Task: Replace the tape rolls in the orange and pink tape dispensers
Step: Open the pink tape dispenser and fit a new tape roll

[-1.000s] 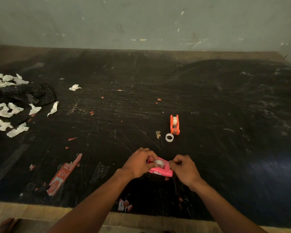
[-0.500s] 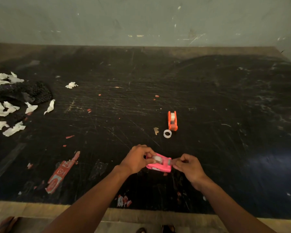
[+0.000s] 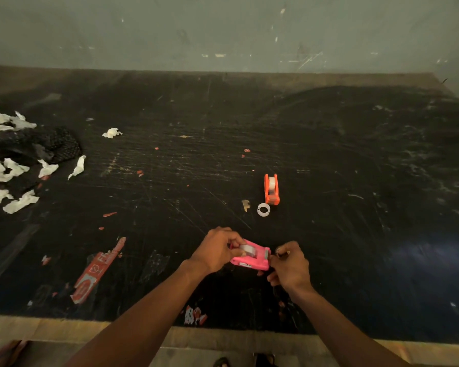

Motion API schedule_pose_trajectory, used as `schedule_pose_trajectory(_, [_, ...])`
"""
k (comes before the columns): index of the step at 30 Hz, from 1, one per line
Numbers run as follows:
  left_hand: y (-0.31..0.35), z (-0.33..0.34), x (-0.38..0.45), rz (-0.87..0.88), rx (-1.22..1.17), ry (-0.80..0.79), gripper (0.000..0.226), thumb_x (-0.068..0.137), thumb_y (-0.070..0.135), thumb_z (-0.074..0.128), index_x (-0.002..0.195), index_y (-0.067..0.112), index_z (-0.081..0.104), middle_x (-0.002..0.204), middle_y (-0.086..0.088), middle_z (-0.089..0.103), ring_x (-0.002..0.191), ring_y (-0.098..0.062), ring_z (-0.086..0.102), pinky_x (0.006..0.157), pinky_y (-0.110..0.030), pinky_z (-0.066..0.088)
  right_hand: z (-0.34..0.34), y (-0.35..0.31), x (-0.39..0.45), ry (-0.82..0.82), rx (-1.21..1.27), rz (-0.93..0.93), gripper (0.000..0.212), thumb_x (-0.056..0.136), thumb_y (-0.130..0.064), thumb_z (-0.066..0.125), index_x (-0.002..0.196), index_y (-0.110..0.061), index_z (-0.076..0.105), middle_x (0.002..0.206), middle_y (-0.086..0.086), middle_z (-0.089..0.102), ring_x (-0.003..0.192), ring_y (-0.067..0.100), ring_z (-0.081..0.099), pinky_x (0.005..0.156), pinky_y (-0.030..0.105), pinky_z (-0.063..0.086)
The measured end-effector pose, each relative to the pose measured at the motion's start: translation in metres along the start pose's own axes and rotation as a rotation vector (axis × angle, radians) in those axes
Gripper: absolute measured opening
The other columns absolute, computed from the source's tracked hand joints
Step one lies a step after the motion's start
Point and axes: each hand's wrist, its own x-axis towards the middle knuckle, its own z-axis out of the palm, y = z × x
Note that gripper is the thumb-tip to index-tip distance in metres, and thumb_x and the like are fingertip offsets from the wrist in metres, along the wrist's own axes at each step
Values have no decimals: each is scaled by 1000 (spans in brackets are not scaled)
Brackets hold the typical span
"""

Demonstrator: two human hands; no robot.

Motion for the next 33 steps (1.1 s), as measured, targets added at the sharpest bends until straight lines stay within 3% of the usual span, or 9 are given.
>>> schedule_pose_trajectory(4, [1, 0, 0, 1, 12, -7, 19, 84, 15, 76, 102, 19, 73, 99, 10, 59, 97, -6, 56, 94, -33, 52, 2, 8, -1, 30, -94, -19, 9, 98, -13, 59, 100, -14, 67, 79, 10, 73, 48, 16, 66, 44, 27, 53])
schedule_pose_trajectory(8, [-1, 2, -1, -14, 3, 7, 19, 82, 16, 77, 100, 21, 74, 101, 5, 63, 99, -9, 57, 96, -38, 53, 7, 10, -5, 40, -137, -3, 18, 98, -18, 58, 108, -15, 73, 98, 9, 74, 76, 18, 70, 70, 35, 61])
schedule_pose_trajectory(15, [-2, 10, -7, -27, 56, 32, 31, 88, 27, 71, 118, 27, 67, 111, 7, 59, 109, -10, 51, 102, -38, 48, 11, -1, -11, -104, 362, 345, 27, 99, -7, 49, 92, -8, 75, 75, 11, 71, 60, 13, 60, 53, 22, 46])
schedule_pose_trajectory(17, [-7, 11, -10, -12, 46, 23, 33, 89, 25, 69, 122, 27, 66, 115, 7, 57, 112, -11, 50, 104, -38, 48, 3, -3, -11, -109, 230, 277, 26, 99, -9, 48, 96, -8, 74, 79, 12, 71, 62, 16, 61, 55, 26, 48])
schedule_pose_trajectory(20, [-13, 12, -21, 12, -119, 78, 46, 92, 8, 61, 135, 24, 57, 130, 4, 49, 120, -9, 51, 108, -36, 48, -6, -3, -8, 148, -95, -87, 31, 96, -10, 55, 126, -16, 63, 120, 11, 60, 102, 23, 65, 88, 35, 55])
schedule_pose_trajectory(23, [-20, 17, -27, -14, -25, 277, 56, 96, 10, 55, 148, 25, 41, 149, 1, 39, 139, -12, 36, 118, -34, 34, -4, -8, -11, -16, -470, -510, 62, 91, -27, 66, 147, -26, 42, 141, 2, 41, 132, 19, 43, 108, 35, 40])
schedule_pose_trajectory(27, [-32, 27, -21, -178, 206, 273, 60, 101, 22, 47, 155, 19, 23, 165, -6, 19, 154, -22, 10, 124, -39, 15, 10, -10, -2, -183, -980, -627, 85, 85, -45, 67, 155, -26, 25, 148, 3, 42, 134, 24, 38, 112, 42, 33])
schedule_pose_trajectory(29, [-39, 30, -19, -222, 308, 238, 57, 102, 28, 41, 155, 18, 22, 166, -7, 16, 154, -23, 7, 125, -39, 12, 8, -14, 7, -162, -941, -650, 72, 85, -39, 68, 148, -23, 38, 138, 5, 50, 124, 25, 45, 107, 39, 39])
schedule_pose_trajectory(33, [-45, 32, -19, -217, 366, 218, 57, 102, 35, 39, 155, 20, 25, 166, -5, 16, 154, -23, 8, 125, -43, 16, -20, -29, 46, 38, -430, -431, 67, 65, -34, 82, 125, -15, 57, 118, 8, 58, 109, 27, 55, 96, 42, 50])
